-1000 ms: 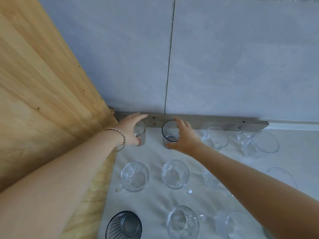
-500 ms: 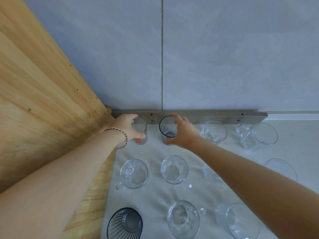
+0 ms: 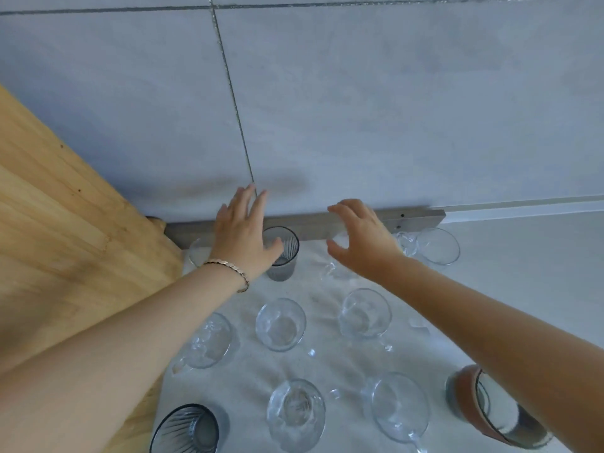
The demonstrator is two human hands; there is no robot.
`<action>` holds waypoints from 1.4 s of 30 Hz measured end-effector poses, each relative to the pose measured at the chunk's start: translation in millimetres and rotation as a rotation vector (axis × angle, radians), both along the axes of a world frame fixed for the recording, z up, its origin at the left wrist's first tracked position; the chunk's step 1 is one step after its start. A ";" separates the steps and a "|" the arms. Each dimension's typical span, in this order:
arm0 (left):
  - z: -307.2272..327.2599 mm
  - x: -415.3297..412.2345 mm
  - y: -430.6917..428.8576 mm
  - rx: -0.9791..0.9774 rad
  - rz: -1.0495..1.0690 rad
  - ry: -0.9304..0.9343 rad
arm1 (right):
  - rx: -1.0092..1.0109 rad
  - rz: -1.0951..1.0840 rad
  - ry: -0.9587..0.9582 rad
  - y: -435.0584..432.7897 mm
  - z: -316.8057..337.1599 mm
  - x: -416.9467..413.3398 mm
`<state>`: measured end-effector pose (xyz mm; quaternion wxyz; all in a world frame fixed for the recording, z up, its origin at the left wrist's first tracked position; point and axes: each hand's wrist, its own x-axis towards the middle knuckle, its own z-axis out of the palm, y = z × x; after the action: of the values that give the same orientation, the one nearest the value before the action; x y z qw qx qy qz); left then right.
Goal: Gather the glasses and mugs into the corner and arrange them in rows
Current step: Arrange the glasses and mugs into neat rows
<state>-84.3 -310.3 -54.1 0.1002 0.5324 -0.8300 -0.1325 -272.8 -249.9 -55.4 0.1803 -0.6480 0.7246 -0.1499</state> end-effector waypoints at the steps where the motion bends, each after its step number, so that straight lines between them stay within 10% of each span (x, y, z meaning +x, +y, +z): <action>1: 0.3 -18.4 8.1 -0.021 -0.070 0.036 | 0.001 -0.056 0.040 5.2 0.9 -21.6; 11: -33.0 -136.2 28.7 0.415 -0.267 -0.334 | 0.488 -0.564 -0.038 34.8 -26.1 -134.6; 21: -43.4 -138.4 32.4 0.507 0.167 0.005 | 0.464 -0.106 -0.064 25.1 -26.7 -143.6; 30: -51.2 -137.6 36.6 0.552 0.312 0.358 | 0.299 -0.310 -0.072 26.7 -42.4 -130.6; 42: -51.2 -141.3 33.5 0.533 0.325 0.382 | 0.235 -0.649 -0.103 11.6 -58.2 -110.7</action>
<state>-225.6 -276.8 -105.2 0.1311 0.6305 -0.6372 -0.4234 -383.5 -238.3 -113.6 0.2330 -0.3502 0.8952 -0.1475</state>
